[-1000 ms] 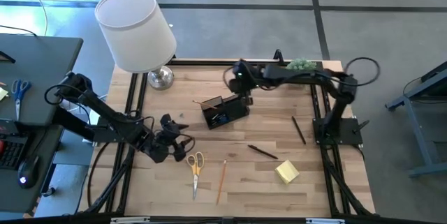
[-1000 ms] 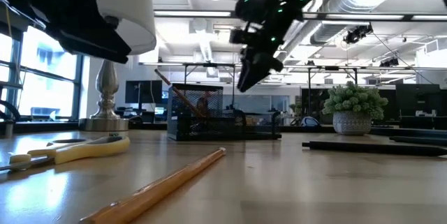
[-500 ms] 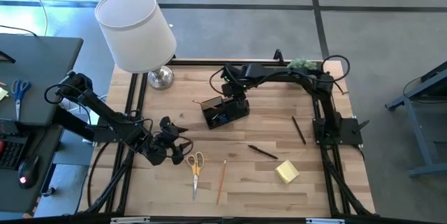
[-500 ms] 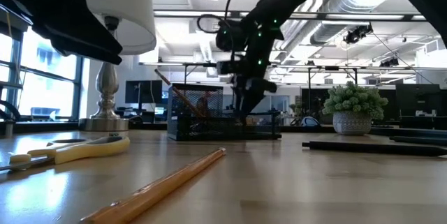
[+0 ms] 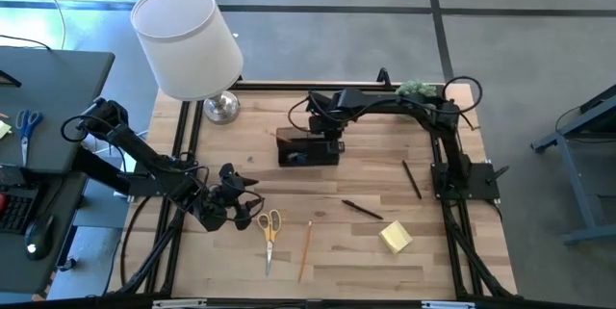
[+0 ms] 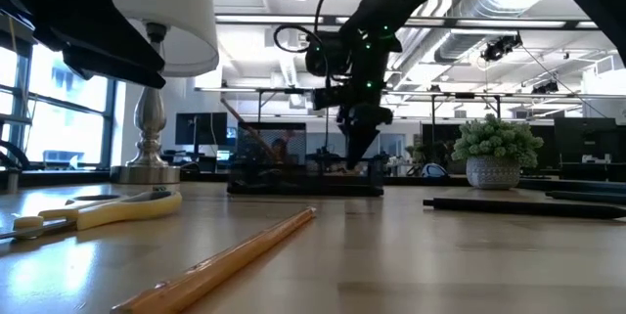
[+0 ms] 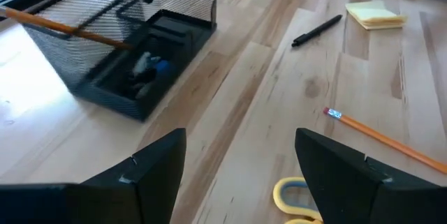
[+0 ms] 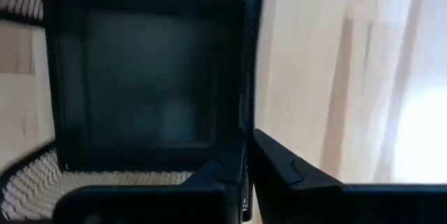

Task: Pick and place office supplies into organizer
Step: Adjust the desk organizer

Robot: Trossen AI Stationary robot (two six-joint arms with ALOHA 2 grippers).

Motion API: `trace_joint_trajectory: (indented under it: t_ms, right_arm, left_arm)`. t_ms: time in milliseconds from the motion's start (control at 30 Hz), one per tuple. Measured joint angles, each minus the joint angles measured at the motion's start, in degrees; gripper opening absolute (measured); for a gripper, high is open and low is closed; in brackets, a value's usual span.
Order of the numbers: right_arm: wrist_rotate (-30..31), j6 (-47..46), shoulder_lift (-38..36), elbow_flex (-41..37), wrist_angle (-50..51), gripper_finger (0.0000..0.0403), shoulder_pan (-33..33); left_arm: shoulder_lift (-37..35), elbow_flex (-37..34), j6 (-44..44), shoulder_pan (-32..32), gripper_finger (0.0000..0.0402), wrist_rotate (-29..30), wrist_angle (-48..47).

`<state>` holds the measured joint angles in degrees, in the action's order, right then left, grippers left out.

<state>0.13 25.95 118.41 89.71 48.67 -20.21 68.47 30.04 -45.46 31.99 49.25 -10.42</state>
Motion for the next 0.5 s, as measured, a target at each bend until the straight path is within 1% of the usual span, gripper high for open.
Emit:
trace_joint_trajectory:
  t_ms: [67,200,333,500]
  right_arm:
    - [0.3,-1.4,0.1,-0.1,1.9,0.0017,0.3]
    - [0.3,-3.4,0.1,-0.1,3.2,0.0003,1.0]
    - [0.9,-3.5,0.1,-0.1,3.3,0.0009,1.4]
    - [0.8,-4.5,0.1,-0.1,3.4,0.0005,1.4]
  left_arm:
    - [0.0,0.0,0.0,0.0,0.0259,0.0,0.0]
    - [0.0,0.0,-0.1,0.0,0.0259,-0.1,0.0]
    - [0.0,0.0,-0.1,0.0,0.0259,-0.2,0.0]
    - [0.0,0.0,-0.1,0.0,0.0259,-0.8,0.0]
